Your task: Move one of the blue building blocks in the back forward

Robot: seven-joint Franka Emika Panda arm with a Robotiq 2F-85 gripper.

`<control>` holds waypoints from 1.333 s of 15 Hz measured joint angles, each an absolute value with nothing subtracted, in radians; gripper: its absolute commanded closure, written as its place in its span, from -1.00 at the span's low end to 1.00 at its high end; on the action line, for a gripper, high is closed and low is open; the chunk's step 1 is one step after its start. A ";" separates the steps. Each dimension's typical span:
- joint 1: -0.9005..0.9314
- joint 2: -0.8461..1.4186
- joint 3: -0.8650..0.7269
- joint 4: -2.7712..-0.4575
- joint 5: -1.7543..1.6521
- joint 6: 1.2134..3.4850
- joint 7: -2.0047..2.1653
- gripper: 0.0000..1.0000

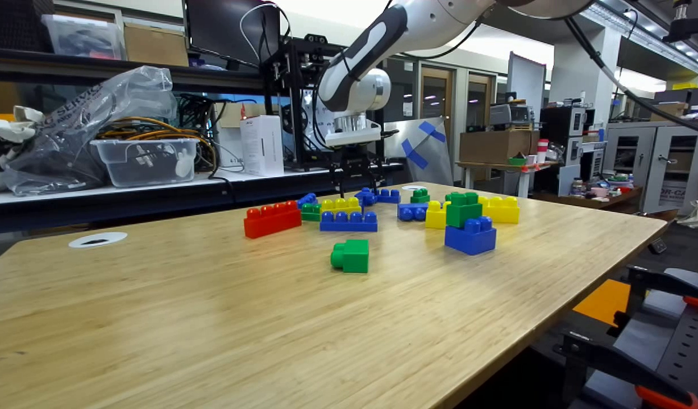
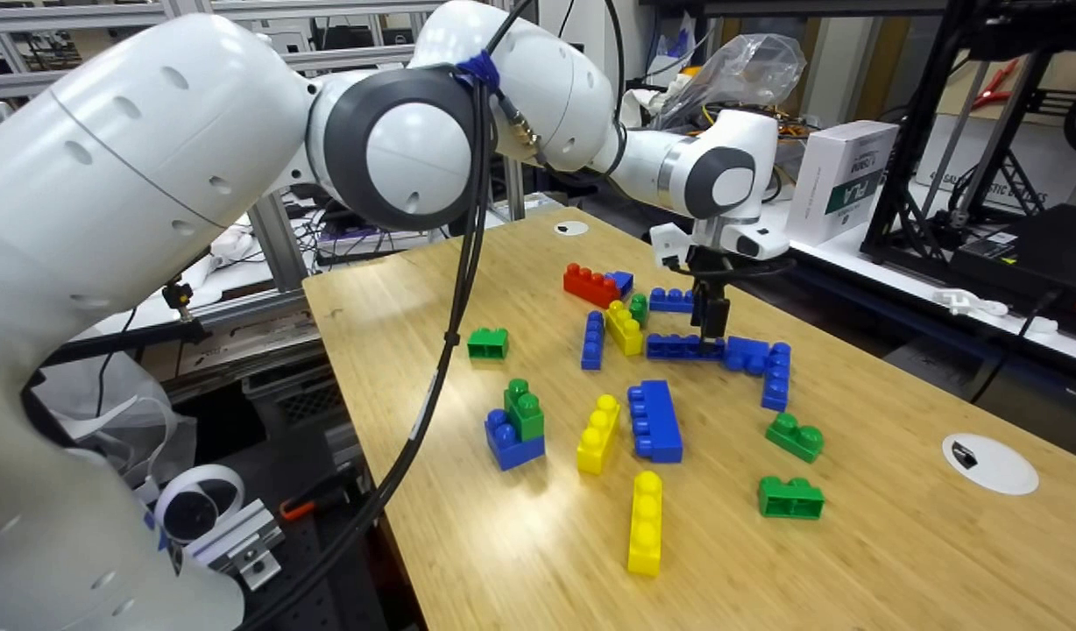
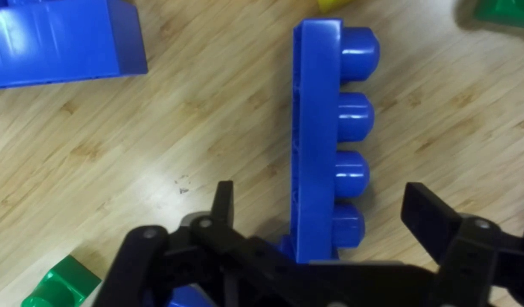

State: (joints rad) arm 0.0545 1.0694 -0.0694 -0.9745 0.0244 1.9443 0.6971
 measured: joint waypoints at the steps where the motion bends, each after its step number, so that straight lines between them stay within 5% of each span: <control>1: 0.055 1.077 -0.070 -0.963 0.022 1.939 0.695 -1.00; 7: 0.057 1.115 -0.072 -0.912 0.008 1.904 0.690 -0.96; 8: 0.057 1.118 -0.072 -0.907 0.008 1.901 0.690 -0.47; 10: 0.058 1.126 -0.073 -0.895 0.006 1.890 0.689 -0.38; 17: 0.060 1.139 -0.077 -0.873 0.001 1.878 0.687 0.63; 20: 0.061 1.139 -0.078 -0.871 -0.005 1.878 0.687 0.65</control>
State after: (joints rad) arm 0.0607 1.1393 -0.0777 -0.8712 -0.0052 1.8780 0.6870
